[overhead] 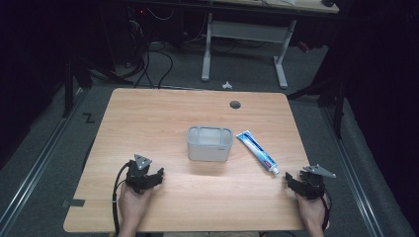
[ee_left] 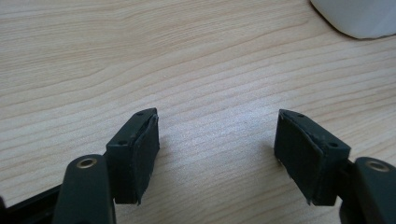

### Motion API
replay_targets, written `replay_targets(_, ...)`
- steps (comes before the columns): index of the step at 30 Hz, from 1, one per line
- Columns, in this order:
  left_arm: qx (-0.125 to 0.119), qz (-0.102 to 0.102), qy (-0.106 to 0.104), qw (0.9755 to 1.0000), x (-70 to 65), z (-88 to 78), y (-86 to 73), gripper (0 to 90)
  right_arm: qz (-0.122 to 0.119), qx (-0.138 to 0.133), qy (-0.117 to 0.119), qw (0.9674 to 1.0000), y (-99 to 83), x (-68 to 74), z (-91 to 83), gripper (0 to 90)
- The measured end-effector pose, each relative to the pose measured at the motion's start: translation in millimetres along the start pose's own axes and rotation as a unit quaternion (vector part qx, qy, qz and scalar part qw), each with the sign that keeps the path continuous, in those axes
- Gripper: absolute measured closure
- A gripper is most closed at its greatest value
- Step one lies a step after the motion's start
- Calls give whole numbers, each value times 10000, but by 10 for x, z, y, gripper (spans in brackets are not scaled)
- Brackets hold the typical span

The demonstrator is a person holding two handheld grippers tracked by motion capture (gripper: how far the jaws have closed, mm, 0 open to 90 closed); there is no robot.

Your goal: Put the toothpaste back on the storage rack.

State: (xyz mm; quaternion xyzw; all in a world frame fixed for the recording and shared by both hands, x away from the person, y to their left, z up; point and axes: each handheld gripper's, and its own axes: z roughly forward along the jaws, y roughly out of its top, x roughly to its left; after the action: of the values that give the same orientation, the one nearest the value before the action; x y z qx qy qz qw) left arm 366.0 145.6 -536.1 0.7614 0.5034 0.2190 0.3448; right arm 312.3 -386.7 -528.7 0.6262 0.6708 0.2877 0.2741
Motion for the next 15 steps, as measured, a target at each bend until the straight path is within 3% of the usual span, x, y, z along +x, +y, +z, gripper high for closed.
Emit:
replay_targets(3, 3, 12, 20, 10000, -1, -23, -21, 307, 115, -52, 143, 9998, -35, -37, -43, 429)
replay_targets(6, -6, -104, 114, 9999, 17, -18, -18, 313, 114, -18, 163, 9998, -49, -42, -70, 424)
replay_targets(15, 6, -66, 51, 10000, 20, -22, -19, 308, 99, -199, 421, 9989, -114, -33, -229, 372)
